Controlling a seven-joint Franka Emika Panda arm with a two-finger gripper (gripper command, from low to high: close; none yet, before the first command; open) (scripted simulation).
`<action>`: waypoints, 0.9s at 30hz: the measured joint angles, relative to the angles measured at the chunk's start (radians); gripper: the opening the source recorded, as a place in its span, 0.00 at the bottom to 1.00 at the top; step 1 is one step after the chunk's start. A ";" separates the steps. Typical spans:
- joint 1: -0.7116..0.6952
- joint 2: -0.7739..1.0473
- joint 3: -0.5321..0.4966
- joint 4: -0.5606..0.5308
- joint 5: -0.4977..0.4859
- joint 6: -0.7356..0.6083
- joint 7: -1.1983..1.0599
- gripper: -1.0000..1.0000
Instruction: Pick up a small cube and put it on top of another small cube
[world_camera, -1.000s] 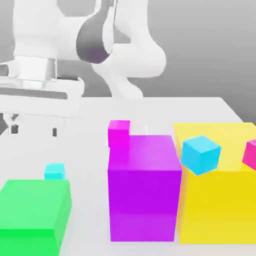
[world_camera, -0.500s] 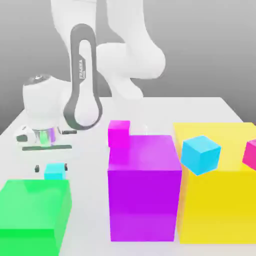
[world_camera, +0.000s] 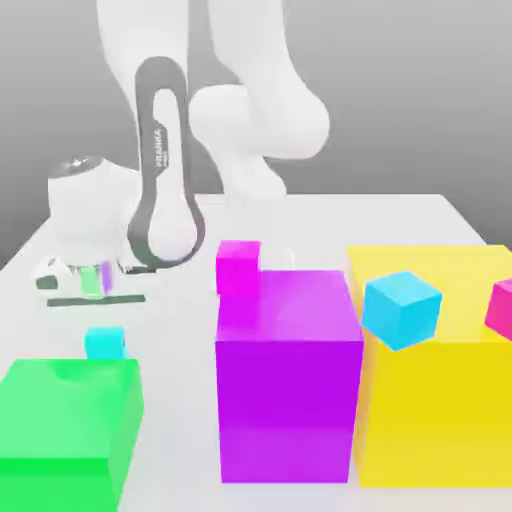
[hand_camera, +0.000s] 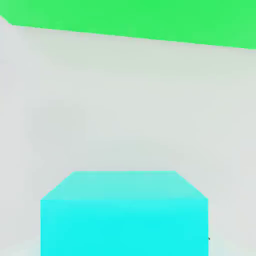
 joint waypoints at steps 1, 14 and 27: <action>0.012 -0.023 -0.028 -0.006 -0.062 -0.015 0.045 0.00; 0.011 -0.236 0.039 0.063 -0.472 -0.323 0.445 0.00; 0.188 -0.455 0.276 0.324 -0.431 -0.826 0.714 0.00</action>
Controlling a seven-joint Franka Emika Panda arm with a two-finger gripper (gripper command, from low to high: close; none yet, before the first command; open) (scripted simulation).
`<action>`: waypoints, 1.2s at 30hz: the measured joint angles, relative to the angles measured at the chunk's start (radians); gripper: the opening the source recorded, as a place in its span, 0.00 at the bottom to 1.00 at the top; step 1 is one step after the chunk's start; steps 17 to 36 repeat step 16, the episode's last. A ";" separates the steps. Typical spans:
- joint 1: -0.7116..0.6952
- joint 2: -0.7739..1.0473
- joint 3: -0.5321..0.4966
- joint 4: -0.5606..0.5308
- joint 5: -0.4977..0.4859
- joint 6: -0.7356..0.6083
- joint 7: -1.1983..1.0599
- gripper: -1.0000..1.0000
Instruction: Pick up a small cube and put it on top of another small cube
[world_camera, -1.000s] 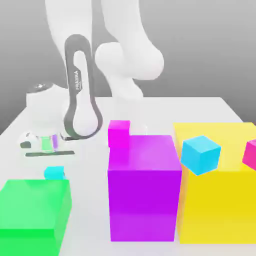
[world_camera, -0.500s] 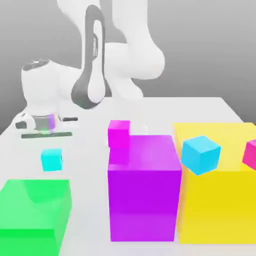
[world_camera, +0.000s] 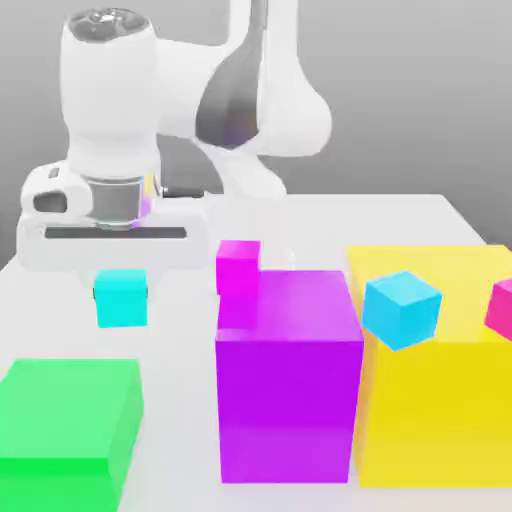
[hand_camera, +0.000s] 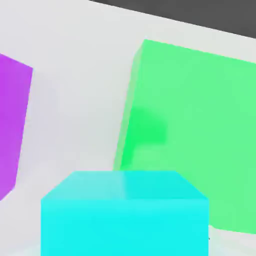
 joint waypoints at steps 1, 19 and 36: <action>0.018 -0.037 0.009 0.003 0.023 -0.036 -0.009 0.00; 0.141 -0.276 0.055 -0.127 0.166 -0.099 -0.075 1.00; 0.141 -0.276 0.055 -0.127 0.166 -0.099 -0.075 1.00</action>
